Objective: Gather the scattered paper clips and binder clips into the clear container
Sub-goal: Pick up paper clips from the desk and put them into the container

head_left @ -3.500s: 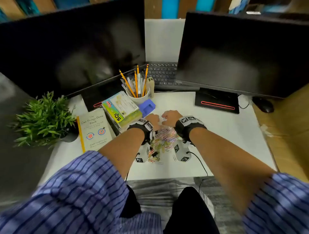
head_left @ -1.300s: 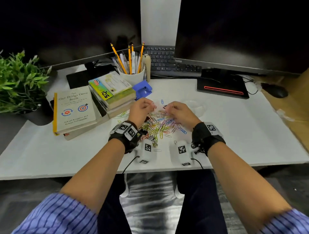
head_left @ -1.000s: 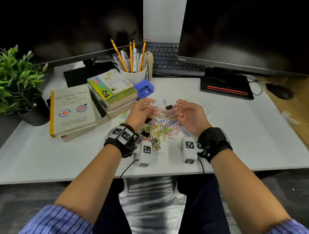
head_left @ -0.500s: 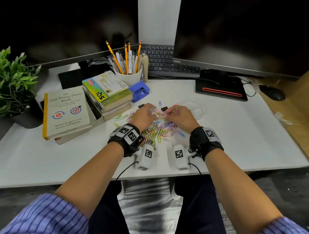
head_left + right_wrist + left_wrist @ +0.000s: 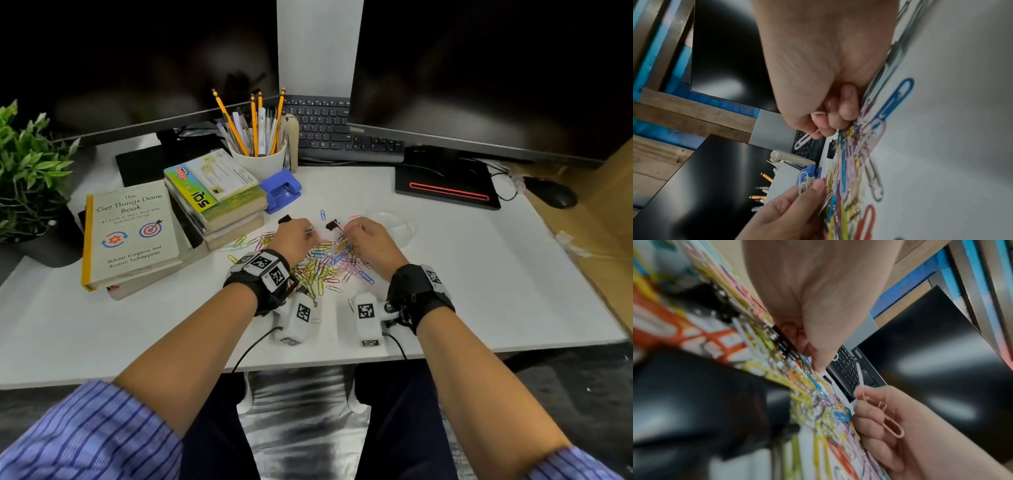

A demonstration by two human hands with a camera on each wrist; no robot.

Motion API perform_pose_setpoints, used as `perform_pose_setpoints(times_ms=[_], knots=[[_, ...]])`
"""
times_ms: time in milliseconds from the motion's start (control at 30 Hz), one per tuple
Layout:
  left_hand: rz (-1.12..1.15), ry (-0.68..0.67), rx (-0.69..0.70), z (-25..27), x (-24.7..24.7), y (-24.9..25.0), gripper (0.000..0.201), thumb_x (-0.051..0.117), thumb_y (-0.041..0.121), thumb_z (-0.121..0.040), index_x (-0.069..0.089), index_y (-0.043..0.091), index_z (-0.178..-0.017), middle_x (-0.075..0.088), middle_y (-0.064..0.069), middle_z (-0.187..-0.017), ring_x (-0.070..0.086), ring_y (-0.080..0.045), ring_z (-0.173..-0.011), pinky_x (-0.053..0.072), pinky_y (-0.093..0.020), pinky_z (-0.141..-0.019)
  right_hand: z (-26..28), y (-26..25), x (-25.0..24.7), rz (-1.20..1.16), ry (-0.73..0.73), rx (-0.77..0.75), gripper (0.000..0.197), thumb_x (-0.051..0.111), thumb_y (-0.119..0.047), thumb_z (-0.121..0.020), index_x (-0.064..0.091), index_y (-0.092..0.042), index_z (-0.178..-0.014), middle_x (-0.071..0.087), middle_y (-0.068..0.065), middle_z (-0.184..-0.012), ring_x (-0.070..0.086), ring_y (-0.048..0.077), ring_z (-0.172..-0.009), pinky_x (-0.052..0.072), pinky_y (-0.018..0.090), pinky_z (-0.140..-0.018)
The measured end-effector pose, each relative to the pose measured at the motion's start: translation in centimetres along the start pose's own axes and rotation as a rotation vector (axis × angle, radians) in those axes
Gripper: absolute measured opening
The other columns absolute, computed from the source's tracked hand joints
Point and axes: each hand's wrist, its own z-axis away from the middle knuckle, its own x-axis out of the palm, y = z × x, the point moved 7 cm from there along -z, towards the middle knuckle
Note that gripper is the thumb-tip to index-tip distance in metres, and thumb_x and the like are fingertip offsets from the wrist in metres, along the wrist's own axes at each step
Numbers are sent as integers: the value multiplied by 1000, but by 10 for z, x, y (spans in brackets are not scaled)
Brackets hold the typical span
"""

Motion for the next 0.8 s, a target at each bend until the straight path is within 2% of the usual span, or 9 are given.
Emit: perform_pose_setpoints(times_ms=[100,200,300,367,467,567,633,700,800], knots=[[8,-2,12,3,0,-1,30,45,21,-98,59,-3,-109,64,-20,-106,59,-32,-96,42,-30,-78,3,1,1,-123,-16,64,23,39,-16,-96,53,-18,-78,43,-7,-61,32,7,-48,24,17,-41],[126,9,-15,5,1,-7,28,40,21,-100,55,-1,-109,57,-15,-96,49,-23,-86,34,-26,-74,4,0,2,-223,-26,101,23,43,-13,-95,51,-17,-74,39,-6,-58,28,6,-43,21,17,-38],[291,46,-32,3,-2,-14,21,42,22,-99,53,5,-93,51,-8,-87,47,-20,-83,33,-27,-74,3,-7,0,-449,-29,155,20,47,-7,-93,51,-14,-74,33,-1,-57,25,7,-39,16,16,-34],[383,87,-30,2,-6,-18,20,43,20,-97,50,9,-81,49,-4,-76,45,-20,-77,33,-29,-71,1,-16,-13,-438,9,138,17,52,-5,-91,55,-12,-76,33,-1,-57,25,8,-40,17,16,-36],[443,119,-26,1,-11,-24,33,44,19,-97,40,20,-64,40,3,-62,39,-15,-61,31,-30,-62,-6,-26,-49,-176,144,139,13,57,-9,-87,58,-9,-74,39,0,-59,31,12,-46,25,20,-41],[462,103,-28,0,-8,-25,35,46,20,-96,38,22,-62,39,2,-61,36,-13,-57,31,-29,-65,-17,-28,-83,234,266,175,13,59,-13,-84,56,-6,-73,46,6,-58,44,20,-51,35,22,-45],[454,99,-22,-1,-7,-25,35,46,20,-96,37,21,-62,38,1,-61,36,-16,-58,30,-29,-65,-23,-23,-87,424,234,226,12,59,-15,-84,55,-4,-80,52,10,-65,52,26,-64,40,24,-49],[457,89,-25,-2,-6,-26,34,44,20,-97,37,20,-63,39,1,-63,37,-19,-63,31,-30,-63,-28,-16,-80,566,146,257,14,59,-17,-86,55,-4,-86,57,12,-80,54,25,-77,42,25,-53],[518,68,-73,-2,-3,-28,28,38,23,-97,43,20,-69,47,-1,-69,43,-21,-71,37,-34,-71,-28,-14,-69,672,63,249,20,54,-20,-91,58,-1,-89,60,15,-90,56,26,-83,46,29,-70]])
